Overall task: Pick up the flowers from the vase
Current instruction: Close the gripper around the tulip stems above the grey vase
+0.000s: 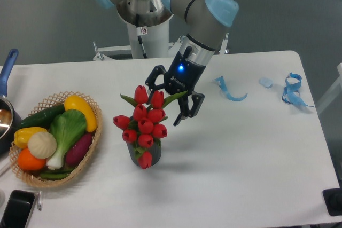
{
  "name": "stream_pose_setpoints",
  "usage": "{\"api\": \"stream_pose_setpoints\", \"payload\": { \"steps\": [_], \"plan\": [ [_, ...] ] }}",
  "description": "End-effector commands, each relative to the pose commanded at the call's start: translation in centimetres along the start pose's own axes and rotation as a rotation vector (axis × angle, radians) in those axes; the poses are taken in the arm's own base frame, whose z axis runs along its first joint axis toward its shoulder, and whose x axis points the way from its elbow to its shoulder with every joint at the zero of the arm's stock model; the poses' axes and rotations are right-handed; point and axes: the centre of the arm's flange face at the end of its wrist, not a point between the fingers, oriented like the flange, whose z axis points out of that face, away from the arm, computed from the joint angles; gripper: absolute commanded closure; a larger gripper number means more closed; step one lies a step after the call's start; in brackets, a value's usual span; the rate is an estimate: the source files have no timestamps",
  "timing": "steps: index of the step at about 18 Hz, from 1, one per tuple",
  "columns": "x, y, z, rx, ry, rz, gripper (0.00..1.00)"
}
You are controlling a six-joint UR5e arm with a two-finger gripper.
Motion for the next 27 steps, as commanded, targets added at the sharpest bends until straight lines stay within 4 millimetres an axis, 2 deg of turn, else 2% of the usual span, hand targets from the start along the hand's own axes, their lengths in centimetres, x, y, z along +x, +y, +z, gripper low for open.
{"api": "stream_pose_setpoints", "payload": {
  "steps": [5, 21, 27],
  "plan": [
    [-0.5, -0.2, 0.6, 0.073, 0.004, 0.001, 0.0],
    [-2.1, -0.2, 3.1, 0.073, 0.024, -0.005, 0.0],
    [-2.1, -0.8, 2.9, 0.074, 0.018, -0.047, 0.0]
  ]
}}
